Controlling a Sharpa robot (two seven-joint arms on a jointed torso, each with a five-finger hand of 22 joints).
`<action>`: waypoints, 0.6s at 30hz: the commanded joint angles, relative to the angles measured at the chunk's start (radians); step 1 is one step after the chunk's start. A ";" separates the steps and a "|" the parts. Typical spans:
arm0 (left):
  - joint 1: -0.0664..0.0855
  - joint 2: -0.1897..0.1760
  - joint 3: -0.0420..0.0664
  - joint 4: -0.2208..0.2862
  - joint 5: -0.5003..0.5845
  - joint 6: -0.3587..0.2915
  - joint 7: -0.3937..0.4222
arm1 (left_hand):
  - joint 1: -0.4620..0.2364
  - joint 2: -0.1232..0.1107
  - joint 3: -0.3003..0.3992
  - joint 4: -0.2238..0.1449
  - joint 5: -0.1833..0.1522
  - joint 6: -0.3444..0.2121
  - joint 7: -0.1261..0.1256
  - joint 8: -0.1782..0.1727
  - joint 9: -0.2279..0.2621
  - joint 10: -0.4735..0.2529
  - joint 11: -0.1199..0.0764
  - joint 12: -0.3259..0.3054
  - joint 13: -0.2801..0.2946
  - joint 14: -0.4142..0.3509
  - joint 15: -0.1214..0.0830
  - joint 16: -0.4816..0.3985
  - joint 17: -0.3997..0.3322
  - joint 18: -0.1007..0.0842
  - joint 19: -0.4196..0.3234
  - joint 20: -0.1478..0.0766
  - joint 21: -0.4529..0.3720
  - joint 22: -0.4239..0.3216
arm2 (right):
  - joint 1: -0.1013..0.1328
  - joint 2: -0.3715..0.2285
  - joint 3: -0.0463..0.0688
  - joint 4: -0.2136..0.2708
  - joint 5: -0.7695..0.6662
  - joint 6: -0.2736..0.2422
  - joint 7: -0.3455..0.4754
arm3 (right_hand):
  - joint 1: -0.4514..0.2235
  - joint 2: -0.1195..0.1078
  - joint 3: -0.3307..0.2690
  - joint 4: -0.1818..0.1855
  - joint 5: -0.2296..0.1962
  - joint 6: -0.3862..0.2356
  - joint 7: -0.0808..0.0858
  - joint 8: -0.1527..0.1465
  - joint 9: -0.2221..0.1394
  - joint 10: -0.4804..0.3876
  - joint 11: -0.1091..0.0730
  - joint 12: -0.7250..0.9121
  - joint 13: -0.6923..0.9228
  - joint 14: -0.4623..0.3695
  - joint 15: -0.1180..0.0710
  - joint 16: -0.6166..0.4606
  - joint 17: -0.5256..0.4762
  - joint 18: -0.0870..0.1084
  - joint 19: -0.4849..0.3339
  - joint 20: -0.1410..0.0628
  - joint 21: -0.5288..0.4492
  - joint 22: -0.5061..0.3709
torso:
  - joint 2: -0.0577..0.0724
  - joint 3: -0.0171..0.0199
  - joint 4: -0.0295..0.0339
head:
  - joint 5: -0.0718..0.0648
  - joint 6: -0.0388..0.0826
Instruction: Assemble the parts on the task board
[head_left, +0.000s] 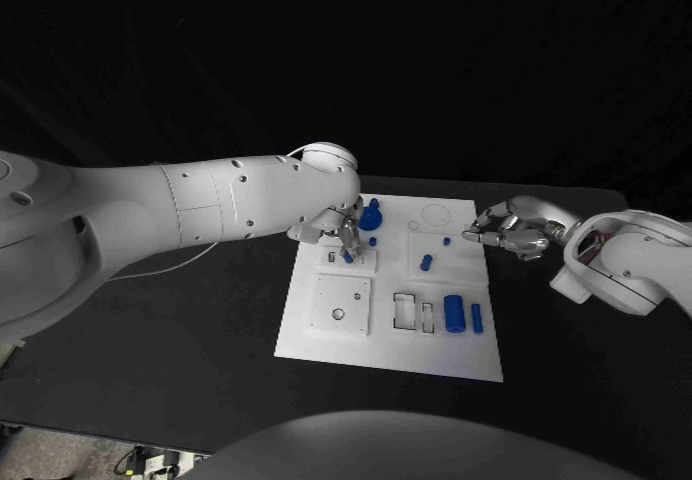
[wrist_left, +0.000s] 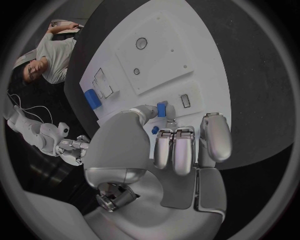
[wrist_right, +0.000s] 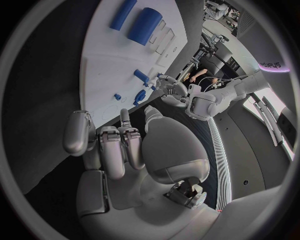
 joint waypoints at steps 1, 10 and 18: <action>-0.002 0.002 0.000 -0.001 -0.008 0.000 -0.002 | 0.001 0.011 0.148 -0.154 0.001 0.053 -0.047 0.031 0.001 0.103 -0.008 0.003 0.263 0.104 -0.008 0.002 0.263 -0.006 0.003 0.001 -0.006 0.137 | -0.001 0.001 0.000 0.001 -0.003 0.015 0.000 | 0.011 -0.001 0.006 -0.001 0.002 -0.004 0.003 -0.005 -0.001 0.104 0.004 0.004 0.263 0.106 0.008 0.003 0.263 0.009 -0.006 0.000 -0.006 0.146 | 0.000 0.0004 -0.0003 | 0.002 0.000; -0.008 0.002 0.000 -0.010 -0.008 -0.006 -0.002 | -0.002 0.013 0.146 -0.158 -0.001 0.056 -0.047 0.026 -0.002 0.103 -0.008 0.003 0.263 0.104 -0.008 0.002 0.263 -0.005 0.000 0.001 -0.010 0.135 | -0.001 0.001 0.000 0.000 -0.003 0.017 0.000 | 0.012 -0.001 0.006 -0.001 0.002 -0.004 0.003 -0.005 -0.002 0.104 0.004 0.004 0.263 0.106 0.008 0.003 0.263 0.010 -0.007 0.000 -0.008 0.146 | 0.000 0.0002 -0.0005 | 0.001 0.000; -0.011 0.002 0.000 -0.015 -0.002 -0.024 0.001 | -0.009 0.023 0.144 -0.166 -0.014 0.060 -0.046 0.010 -0.010 0.103 -0.007 0.003 0.263 0.104 -0.008 0.002 0.263 -0.004 -0.005 0.000 -0.018 0.132 | -0.001 0.002 0.000 -0.001 -0.003 0.019 -0.001 | 0.012 -0.001 0.006 -0.001 0.002 -0.004 0.003 -0.005 -0.002 0.104 0.004 0.004 0.263 0.106 0.008 0.003 0.263 0.010 -0.007 0.000 -0.008 0.146 | 0.000 0.0001 -0.0003 | 0.002 0.000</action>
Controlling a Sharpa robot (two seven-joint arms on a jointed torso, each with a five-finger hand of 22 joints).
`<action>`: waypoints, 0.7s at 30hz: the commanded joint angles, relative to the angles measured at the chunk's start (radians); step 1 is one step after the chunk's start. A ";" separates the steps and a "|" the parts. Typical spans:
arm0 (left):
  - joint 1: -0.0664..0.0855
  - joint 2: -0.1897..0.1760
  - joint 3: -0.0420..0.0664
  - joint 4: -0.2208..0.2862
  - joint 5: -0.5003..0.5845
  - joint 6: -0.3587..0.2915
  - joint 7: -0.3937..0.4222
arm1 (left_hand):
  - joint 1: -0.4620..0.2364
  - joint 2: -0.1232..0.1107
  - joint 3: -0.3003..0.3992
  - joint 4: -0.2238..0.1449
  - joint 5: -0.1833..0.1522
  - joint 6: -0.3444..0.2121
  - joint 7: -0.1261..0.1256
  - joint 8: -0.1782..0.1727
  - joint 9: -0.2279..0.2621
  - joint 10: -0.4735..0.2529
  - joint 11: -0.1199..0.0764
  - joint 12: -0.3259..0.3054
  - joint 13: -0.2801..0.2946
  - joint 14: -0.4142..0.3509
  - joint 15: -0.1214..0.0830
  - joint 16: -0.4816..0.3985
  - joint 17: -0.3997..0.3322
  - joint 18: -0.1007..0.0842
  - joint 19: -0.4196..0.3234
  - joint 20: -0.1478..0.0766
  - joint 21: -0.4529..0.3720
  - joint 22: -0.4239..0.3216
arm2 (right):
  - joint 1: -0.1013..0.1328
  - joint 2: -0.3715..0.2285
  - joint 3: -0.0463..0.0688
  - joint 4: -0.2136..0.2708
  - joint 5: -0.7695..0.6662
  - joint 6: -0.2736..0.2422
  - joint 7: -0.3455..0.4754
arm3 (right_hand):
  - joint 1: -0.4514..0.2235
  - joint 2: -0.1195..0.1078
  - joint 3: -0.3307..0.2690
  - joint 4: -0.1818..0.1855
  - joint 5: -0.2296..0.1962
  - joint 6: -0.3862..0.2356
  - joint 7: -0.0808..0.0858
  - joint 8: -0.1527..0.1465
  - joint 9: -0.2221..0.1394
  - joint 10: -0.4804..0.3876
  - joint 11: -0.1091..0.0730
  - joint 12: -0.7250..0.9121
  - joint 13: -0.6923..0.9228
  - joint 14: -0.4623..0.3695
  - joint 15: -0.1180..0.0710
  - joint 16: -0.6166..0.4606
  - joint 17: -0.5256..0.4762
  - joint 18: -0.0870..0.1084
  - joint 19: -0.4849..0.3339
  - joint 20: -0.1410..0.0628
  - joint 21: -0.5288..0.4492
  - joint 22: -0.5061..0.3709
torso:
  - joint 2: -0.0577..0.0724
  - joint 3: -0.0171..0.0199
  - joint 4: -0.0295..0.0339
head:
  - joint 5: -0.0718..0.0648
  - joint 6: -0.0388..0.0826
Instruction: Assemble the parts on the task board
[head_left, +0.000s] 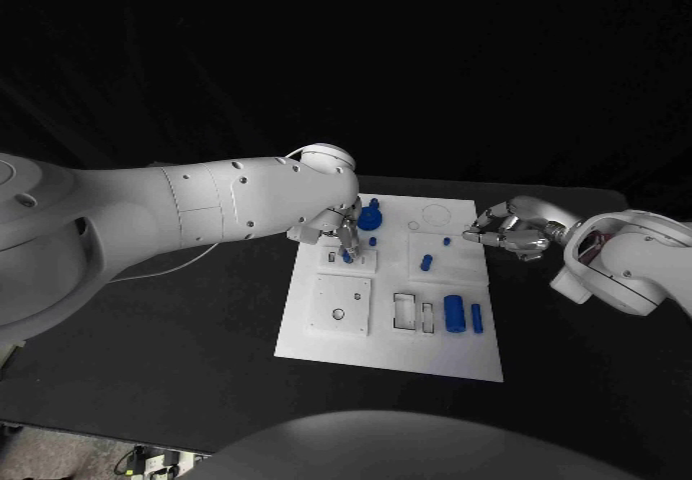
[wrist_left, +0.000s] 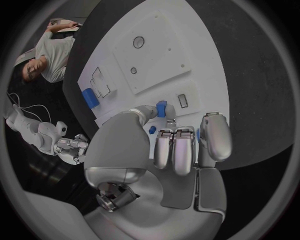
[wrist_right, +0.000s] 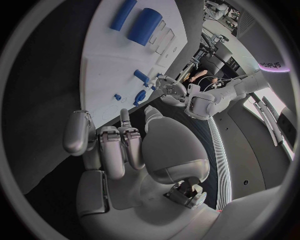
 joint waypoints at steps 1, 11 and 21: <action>-0.004 0.001 -0.001 -0.001 0.003 -0.021 0.003 | -0.003 0.016 0.150 -0.160 -0.012 0.057 -0.050 -0.014 -0.002 0.106 -0.004 0.003 0.263 0.104 -0.008 0.002 0.263 -0.004 -0.006 0.000 -0.009 0.132 | -0.001 0.001 0.000 0.000 -0.003 0.017 -0.001 | 0.012 -0.001 0.006 -0.001 0.002 -0.004 0.003 -0.005 -0.001 0.104 0.004 0.004 0.263 0.106 0.008 0.003 0.263 0.010 -0.007 0.000 -0.003 0.146 | 0.000 0.0000 0.0001 | 0.001 0.000; -0.005 -0.003 -0.001 0.004 0.043 -0.057 0.011 | -0.006 0.024 0.150 -0.165 -0.029 0.059 -0.049 -0.023 -0.006 0.106 -0.003 0.003 0.263 0.104 -0.007 0.002 0.263 -0.004 -0.007 0.001 -0.011 0.132 | -0.001 0.004 0.000 -0.001 -0.003 0.018 -0.002 | 0.012 0.000 0.006 -0.001 0.002 -0.004 0.003 -0.005 -0.001 0.104 0.004 0.004 0.263 0.106 0.008 0.003 0.263 0.010 -0.010 0.000 -0.007 0.145 | 0.000 0.0002 0.0001 | 0.002 0.000; -0.005 -0.005 -0.001 0.005 0.073 -0.065 0.010 | -0.009 0.034 0.154 -0.171 -0.054 0.059 -0.047 -0.033 -0.008 0.106 -0.002 0.003 0.263 0.104 -0.006 0.002 0.263 -0.003 -0.010 0.001 -0.017 0.131 | -0.001 0.003 0.000 -0.001 -0.003 0.019 -0.003 | 0.013 0.000 0.007 -0.001 0.003 -0.004 0.003 -0.005 -0.001 0.104 0.004 0.004 0.263 0.106 0.008 0.003 0.263 0.011 -0.011 0.000 -0.009 0.144 | 0.000 -0.0003 -0.0004 | 0.001 0.000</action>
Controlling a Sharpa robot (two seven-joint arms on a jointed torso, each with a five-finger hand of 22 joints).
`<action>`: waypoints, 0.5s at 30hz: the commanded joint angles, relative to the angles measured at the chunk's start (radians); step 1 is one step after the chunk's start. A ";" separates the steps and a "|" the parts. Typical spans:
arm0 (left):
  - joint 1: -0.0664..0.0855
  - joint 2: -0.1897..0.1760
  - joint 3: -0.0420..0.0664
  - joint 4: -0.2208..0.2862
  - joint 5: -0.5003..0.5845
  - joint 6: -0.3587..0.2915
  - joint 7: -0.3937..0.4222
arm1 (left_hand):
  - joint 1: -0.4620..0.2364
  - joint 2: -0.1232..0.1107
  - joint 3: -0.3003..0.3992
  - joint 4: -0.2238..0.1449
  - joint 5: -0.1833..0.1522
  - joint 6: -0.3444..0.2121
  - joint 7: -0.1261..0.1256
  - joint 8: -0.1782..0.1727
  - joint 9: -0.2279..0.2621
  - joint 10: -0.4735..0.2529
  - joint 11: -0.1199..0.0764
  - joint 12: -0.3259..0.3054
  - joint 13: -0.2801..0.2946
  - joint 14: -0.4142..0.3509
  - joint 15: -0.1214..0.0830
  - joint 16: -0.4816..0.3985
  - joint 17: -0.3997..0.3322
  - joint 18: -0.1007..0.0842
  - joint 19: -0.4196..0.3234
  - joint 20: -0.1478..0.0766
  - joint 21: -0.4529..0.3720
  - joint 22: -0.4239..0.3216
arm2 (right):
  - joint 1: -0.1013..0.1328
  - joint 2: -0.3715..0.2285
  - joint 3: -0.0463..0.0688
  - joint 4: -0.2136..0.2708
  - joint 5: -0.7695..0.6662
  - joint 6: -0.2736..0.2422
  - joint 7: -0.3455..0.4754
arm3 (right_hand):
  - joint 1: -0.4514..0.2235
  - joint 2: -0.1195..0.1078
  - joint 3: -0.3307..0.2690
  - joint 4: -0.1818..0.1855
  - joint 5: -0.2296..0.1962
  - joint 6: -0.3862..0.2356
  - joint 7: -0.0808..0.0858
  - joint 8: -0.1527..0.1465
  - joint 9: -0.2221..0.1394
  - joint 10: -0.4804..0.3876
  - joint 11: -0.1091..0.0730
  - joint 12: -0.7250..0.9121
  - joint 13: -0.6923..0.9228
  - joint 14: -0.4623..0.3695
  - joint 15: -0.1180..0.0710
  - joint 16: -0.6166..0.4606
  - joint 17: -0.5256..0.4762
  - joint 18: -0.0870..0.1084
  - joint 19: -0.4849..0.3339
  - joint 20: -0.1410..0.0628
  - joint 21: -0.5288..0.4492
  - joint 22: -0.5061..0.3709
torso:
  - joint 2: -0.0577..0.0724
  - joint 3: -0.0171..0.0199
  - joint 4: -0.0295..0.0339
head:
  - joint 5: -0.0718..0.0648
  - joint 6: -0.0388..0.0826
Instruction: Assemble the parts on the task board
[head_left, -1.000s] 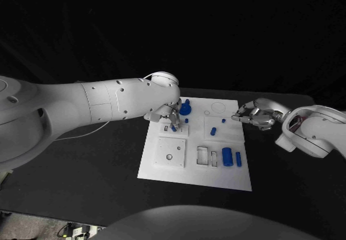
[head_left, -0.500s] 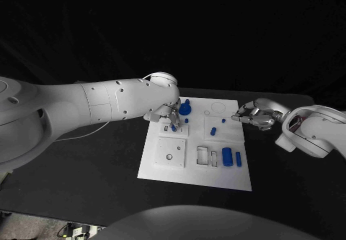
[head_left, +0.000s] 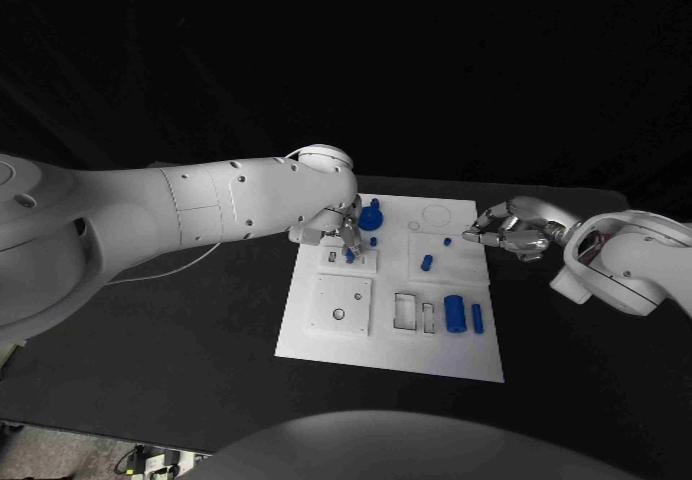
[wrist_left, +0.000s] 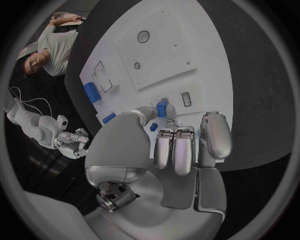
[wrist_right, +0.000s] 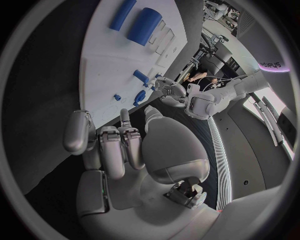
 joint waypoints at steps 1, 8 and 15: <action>-0.002 0.001 -0.001 0.004 0.030 -0.012 0.007 | 0.001 0.010 0.160 -0.164 -0.005 0.056 -0.051 -0.005 0.000 0.106 -0.002 0.003 0.263 0.104 -0.006 0.002 0.263 -0.003 -0.006 -0.002 -0.006 0.131 | -0.001 -0.001 0.000 0.001 -0.003 0.016 -0.002 | 0.013 0.000 0.007 -0.001 0.003 -0.004 0.003 -0.006 -0.001 0.104 0.004 0.004 0.263 0.106 0.008 0.003 0.264 0.011 -0.004 0.000 -0.004 0.144 | 0.000 -0.0004 -0.0007 | 0.000 0.000; -0.002 -0.001 -0.001 0.007 0.025 0.005 0.005 | 0.001 0.010 0.160 -0.166 -0.008 0.055 -0.051 -0.007 -0.001 0.106 -0.002 0.003 0.263 0.104 -0.006 0.002 0.263 -0.002 -0.008 -0.002 -0.008 0.130 | -0.001 -0.002 0.000 0.002 -0.003 0.016 -0.003 | 0.014 -0.001 0.007 -0.001 0.003 -0.004 0.003 -0.006 -0.002 0.104 0.004 0.004 0.263 0.106 0.008 0.003 0.264 0.011 -0.004 0.000 -0.004 0.144 | 0.000 0.0001 -0.0001 | 0.000 0.000; -0.003 -0.004 -0.001 0.009 0.004 0.023 0.002 | 0.001 0.012 0.162 -0.169 -0.016 0.055 -0.050 -0.011 -0.001 0.106 -0.002 0.003 0.263 0.104 -0.005 0.002 0.263 -0.002 -0.010 -0.002 -0.011 0.130 | -0.001 -0.003 0.000 0.003 -0.003 0.016 -0.004 | 0.014 -0.001 0.007 -0.001 0.003 -0.004 0.003 -0.006 -0.002 0.104 0.004 0.004 0.263 0.106 0.008 0.003 0.264 0.011 -0.004 0.000 -0.004 0.144 | 0.000 -0.0002 -0.0002 | 0.000 0.000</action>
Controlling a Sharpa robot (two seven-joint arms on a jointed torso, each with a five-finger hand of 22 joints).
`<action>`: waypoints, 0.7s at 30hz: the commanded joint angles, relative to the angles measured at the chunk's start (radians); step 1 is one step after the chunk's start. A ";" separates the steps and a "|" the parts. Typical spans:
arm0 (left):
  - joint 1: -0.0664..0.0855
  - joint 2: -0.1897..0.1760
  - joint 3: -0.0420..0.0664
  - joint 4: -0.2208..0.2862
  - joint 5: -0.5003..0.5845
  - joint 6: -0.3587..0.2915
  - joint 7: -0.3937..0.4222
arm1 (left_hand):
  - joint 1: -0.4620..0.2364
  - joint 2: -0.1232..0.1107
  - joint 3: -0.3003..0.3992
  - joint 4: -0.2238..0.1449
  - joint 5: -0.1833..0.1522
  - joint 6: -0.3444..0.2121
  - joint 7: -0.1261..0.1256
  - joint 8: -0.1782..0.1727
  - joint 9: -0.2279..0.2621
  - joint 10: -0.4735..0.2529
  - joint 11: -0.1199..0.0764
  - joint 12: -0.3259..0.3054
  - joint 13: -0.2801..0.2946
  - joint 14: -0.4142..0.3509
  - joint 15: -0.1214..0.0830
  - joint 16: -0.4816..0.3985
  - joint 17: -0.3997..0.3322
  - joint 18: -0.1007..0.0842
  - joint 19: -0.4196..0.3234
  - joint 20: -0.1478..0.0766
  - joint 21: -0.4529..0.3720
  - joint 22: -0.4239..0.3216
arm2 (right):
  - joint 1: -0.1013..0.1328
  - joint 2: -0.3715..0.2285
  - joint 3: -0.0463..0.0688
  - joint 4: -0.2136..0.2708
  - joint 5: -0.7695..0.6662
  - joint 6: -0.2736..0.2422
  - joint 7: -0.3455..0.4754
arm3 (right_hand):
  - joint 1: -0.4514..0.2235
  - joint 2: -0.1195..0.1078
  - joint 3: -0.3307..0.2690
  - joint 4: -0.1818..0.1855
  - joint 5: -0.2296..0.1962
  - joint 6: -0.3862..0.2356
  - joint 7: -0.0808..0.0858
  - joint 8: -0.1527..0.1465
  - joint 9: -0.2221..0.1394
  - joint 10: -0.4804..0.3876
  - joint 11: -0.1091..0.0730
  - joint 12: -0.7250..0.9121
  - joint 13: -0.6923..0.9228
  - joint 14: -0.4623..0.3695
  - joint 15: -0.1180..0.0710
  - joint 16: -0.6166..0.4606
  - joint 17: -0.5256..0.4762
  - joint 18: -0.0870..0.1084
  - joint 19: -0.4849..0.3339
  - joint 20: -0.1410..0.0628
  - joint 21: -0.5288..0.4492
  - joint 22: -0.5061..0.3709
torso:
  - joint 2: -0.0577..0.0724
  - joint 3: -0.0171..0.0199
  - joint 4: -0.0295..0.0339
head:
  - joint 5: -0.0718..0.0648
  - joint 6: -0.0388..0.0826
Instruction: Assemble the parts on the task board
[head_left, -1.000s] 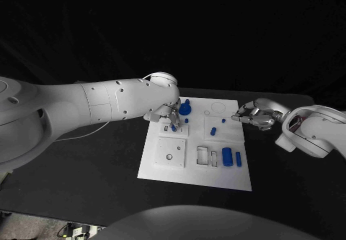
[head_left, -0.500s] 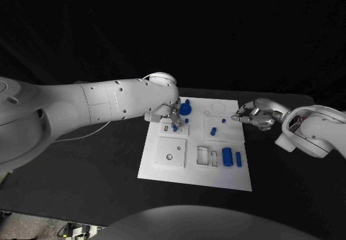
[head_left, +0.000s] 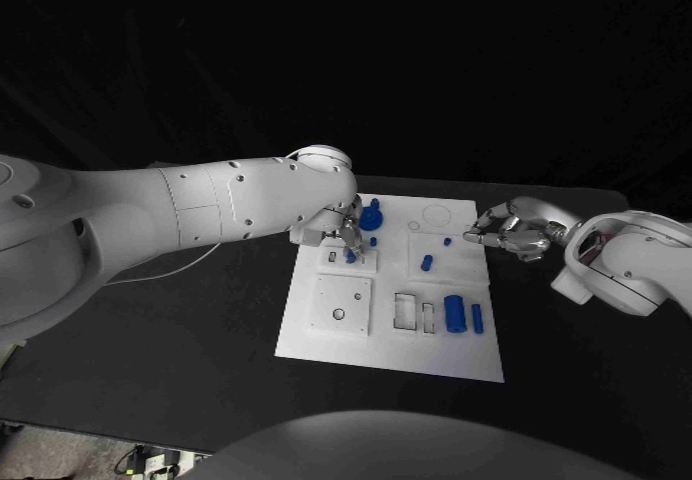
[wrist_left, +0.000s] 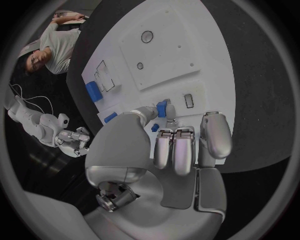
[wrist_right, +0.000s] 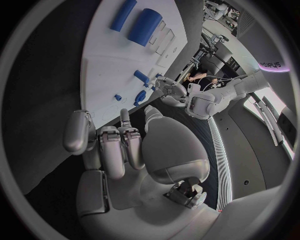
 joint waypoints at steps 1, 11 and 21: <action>-0.003 -0.001 -0.002 0.002 -0.014 0.029 0.002 | -0.001 0.010 0.160 -0.168 -0.005 0.055 -0.050 -0.004 0.001 0.106 -0.001 0.003 0.263 0.104 -0.005 0.002 0.263 -0.001 -0.007 0.002 -0.008 0.130 | -0.001 -0.001 0.000 0.002 -0.004 0.015 -0.002 | 0.009 0.004 0.007 -0.001 0.003 -0.004 0.003 -0.006 -0.002 0.104 0.004 0.004 0.263 0.106 0.008 0.003 0.263 0.011 -0.004 0.000 -0.004 0.143 | 0.000 -0.0002 0.0001 | 0.000 0.000; -0.005 -0.008 -0.002 0.004 -0.057 0.028 0.002 | -0.001 0.011 0.162 -0.171 -0.012 0.055 -0.049 -0.007 0.001 0.106 -0.001 0.003 0.263 0.104 -0.005 0.002 0.263 -0.001 -0.009 0.002 -0.011 0.129 | -0.001 -0.002 0.000 0.002 -0.004 0.015 -0.003 | 0.010 0.003 0.006 -0.001 0.003 -0.005 0.003 -0.006 -0.002 0.104 0.004 0.004 0.263 0.106 0.008 0.003 0.263 0.011 -0.005 0.000 -0.006 0.143 | 0.001 0.0000 0.0001 | 0.002 0.000; -0.008 -0.012 -0.002 0.006 -0.068 0.017 0.004 | -0.002 0.013 0.163 -0.173 -0.020 0.053 -0.047 -0.011 0.001 0.106 0.000 0.002 0.263 0.104 -0.004 0.002 0.263 0.000 -0.012 0.003 -0.015 0.127 | -0.001 -0.002 0.000 0.003 -0.004 0.016 -0.003 | 0.010 0.002 0.006 -0.001 0.002 -0.007 0.003 -0.008 -0.003 0.104 0.004 0.004 0.263 0.106 0.008 0.003 0.263 0.012 -0.006 0.000 -0.008 0.142 | 0.000 0.0000 -0.0003 | 0.003 0.000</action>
